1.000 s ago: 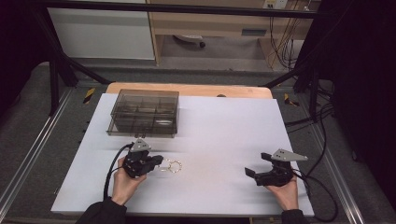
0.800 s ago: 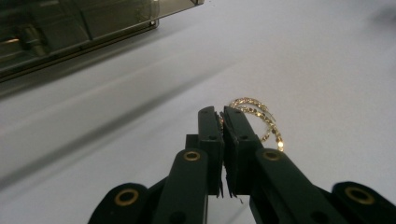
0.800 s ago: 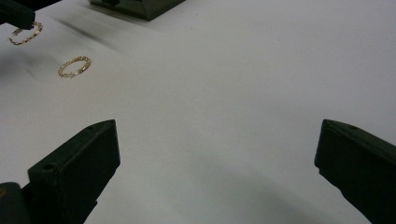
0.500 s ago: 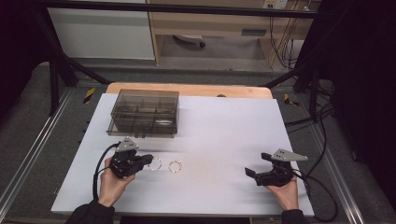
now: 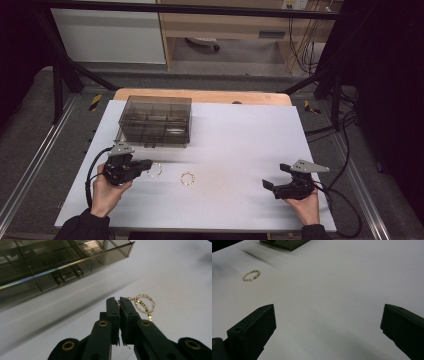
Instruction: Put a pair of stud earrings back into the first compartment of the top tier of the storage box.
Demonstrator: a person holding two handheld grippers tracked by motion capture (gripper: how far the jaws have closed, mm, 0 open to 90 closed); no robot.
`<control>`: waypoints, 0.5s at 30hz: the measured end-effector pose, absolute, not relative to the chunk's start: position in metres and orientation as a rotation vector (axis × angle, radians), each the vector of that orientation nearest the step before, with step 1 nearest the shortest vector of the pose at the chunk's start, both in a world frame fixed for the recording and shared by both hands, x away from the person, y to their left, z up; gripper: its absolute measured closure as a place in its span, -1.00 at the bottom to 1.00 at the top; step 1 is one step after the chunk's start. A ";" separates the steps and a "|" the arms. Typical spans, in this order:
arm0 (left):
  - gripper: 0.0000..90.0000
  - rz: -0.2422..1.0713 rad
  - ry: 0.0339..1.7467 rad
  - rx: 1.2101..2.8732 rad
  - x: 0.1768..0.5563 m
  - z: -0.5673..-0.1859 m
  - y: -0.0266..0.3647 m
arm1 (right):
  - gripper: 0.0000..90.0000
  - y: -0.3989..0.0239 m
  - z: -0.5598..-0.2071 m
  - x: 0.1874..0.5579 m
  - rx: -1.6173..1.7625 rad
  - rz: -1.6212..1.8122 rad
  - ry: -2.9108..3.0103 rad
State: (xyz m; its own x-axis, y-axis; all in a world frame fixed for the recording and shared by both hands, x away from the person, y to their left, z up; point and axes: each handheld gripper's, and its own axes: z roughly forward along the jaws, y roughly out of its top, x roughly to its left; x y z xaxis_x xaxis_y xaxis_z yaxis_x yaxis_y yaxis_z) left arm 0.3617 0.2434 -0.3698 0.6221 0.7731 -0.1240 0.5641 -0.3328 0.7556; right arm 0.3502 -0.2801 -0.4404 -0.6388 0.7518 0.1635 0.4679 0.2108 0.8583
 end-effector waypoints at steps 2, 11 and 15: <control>0.90 0.334 1.052 2.039 0.362 -0.367 0.246 | -0.99 -0.280 -0.440 0.350 1.146 1.398 2.199; 0.90 0.360 1.041 2.022 0.369 -0.354 0.260 | -0.99 -0.280 -0.440 0.350 1.146 1.397 2.197; 0.90 0.355 1.075 2.010 0.371 -0.347 0.267 | -0.99 -0.281 -0.440 0.350 1.146 1.396 2.197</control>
State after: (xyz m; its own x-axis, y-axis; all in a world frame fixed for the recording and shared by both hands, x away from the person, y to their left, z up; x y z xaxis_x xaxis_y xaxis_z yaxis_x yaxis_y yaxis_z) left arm 0.3711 0.2673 -0.3468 0.5976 0.7925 -0.1215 0.5644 -0.3082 0.7658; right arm 0.3504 -0.2807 -0.4401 -0.6384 0.7528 0.1603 0.4649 0.2111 0.8598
